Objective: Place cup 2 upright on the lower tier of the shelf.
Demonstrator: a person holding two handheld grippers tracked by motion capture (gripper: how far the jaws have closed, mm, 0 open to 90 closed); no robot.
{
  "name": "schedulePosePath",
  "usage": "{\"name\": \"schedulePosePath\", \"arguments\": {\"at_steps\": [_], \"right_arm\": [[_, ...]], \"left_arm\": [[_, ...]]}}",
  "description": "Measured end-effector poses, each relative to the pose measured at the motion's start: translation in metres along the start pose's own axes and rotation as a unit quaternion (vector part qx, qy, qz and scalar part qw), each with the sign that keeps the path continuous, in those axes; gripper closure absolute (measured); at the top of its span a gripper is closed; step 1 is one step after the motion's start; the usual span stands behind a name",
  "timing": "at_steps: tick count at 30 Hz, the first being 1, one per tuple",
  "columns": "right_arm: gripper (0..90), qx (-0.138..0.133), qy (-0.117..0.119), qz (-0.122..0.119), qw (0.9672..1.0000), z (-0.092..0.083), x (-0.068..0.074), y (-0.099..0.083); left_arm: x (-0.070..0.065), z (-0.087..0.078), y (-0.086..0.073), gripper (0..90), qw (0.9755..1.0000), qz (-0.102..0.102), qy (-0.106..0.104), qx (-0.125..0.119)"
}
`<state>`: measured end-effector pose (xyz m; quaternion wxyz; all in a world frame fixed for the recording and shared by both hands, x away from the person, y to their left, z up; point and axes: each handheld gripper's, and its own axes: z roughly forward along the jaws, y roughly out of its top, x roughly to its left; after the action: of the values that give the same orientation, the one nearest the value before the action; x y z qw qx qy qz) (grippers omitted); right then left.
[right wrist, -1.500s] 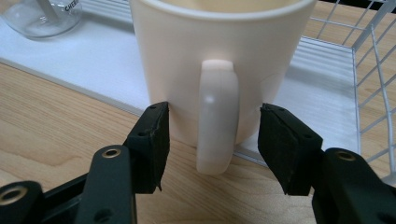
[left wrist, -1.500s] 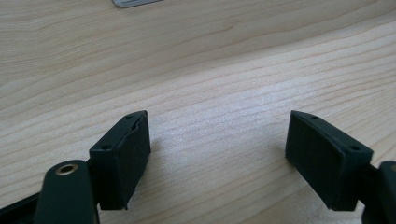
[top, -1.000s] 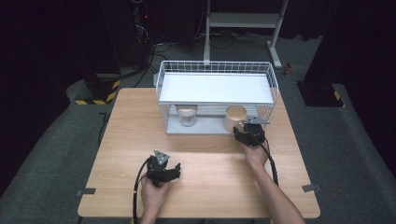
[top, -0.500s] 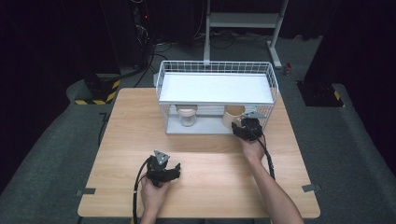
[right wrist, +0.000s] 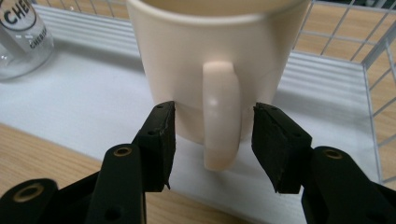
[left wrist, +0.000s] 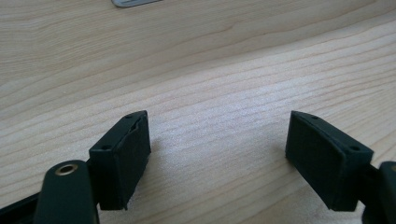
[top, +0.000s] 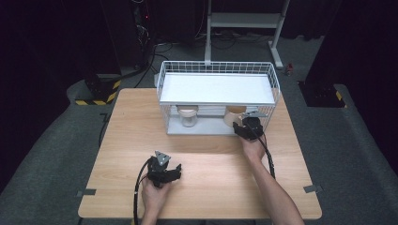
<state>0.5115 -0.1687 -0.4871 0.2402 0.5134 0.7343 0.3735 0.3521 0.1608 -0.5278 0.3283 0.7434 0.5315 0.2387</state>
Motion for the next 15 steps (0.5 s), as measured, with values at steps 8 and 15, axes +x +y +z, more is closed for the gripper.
{"name": "schedulePosePath", "arguments": {"at_steps": [8, 15], "right_arm": [[50.3, 0.003, -0.005, -0.009, 0.9999, 0.0037, -0.0013, 0.0049], [51.1, 0.009, -0.007, -0.005, 0.9999, 0.0091, -0.0021, 0.0033]], "left_arm": [[0.0000, 0.0000, 0.0000, 22.5, 1.0000, 0.000, 0.000, 0.000], [0.0000, 0.0000, 0.0000, 22.5, 1.0000, 0.000, 0.000, 0.000]]}}
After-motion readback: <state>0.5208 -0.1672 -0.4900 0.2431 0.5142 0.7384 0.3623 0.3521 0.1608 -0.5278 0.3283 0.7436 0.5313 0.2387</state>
